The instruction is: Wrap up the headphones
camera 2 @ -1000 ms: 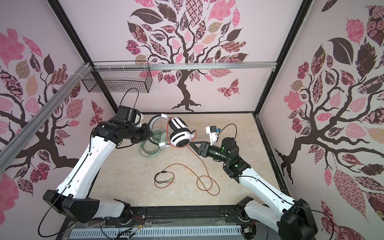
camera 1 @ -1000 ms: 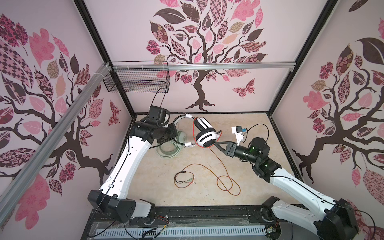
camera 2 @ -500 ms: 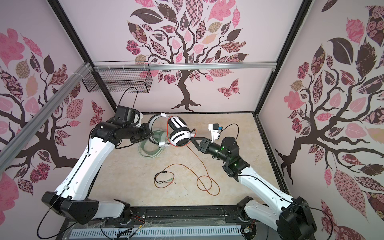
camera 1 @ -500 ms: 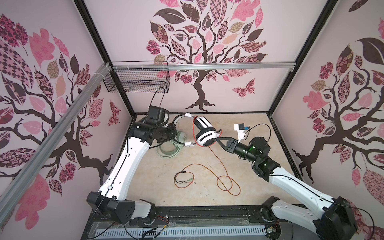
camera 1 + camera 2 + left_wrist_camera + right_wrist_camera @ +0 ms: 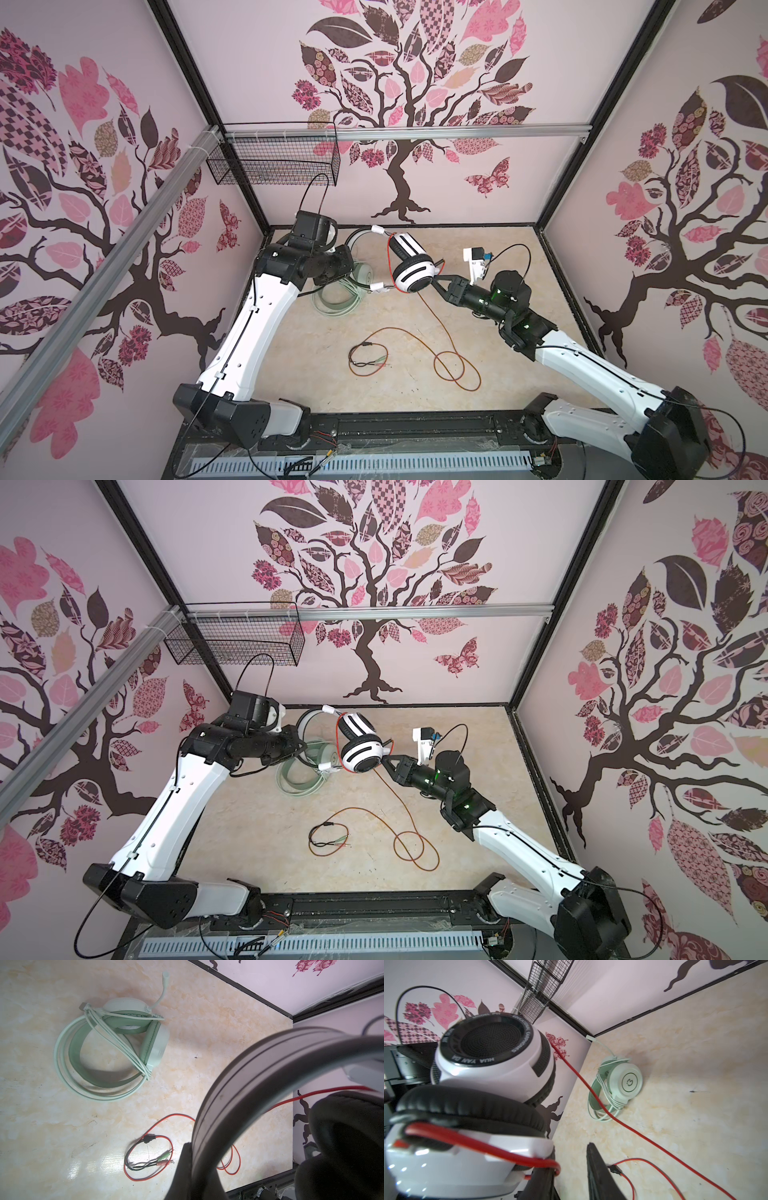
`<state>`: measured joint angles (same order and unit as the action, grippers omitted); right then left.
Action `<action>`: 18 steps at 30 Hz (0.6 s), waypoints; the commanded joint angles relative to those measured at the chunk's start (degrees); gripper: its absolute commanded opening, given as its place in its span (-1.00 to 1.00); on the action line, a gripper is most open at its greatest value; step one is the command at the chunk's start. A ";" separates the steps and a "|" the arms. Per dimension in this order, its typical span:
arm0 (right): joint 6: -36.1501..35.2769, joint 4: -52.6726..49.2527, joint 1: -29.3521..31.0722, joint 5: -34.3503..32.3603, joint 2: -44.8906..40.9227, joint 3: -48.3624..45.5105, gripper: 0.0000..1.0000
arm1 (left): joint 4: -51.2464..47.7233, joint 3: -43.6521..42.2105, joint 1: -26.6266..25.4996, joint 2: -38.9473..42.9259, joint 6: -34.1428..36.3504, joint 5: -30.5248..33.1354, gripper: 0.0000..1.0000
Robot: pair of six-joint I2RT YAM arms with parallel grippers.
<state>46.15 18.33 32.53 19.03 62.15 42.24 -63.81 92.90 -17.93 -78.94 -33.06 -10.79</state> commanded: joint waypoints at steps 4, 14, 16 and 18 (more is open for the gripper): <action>-5.84 -8.19 0.15 -6.04 -1.48 4.08 -0.42 | 1.78 1.89 -0.08 0.96 0.03 -3.87 -1.00; -8.04 -5.26 0.13 -2.79 0.51 4.91 -0.38 | 2.74 1.93 -0.11 0.27 2.03 -10.28 -1.00; -7.43 -1.58 0.15 1.83 1.96 4.61 -0.35 | 3.28 1.61 -0.13 0.07 1.71 -11.98 -1.00; -5.75 3.47 0.10 6.28 3.39 3.70 -0.33 | 3.91 1.36 -0.14 -0.12 1.07 -13.47 -1.00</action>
<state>39.81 16.03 32.29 18.55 63.20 44.75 -64.38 92.92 -17.87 -79.53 -31.31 -16.19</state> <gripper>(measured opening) 0.333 0.061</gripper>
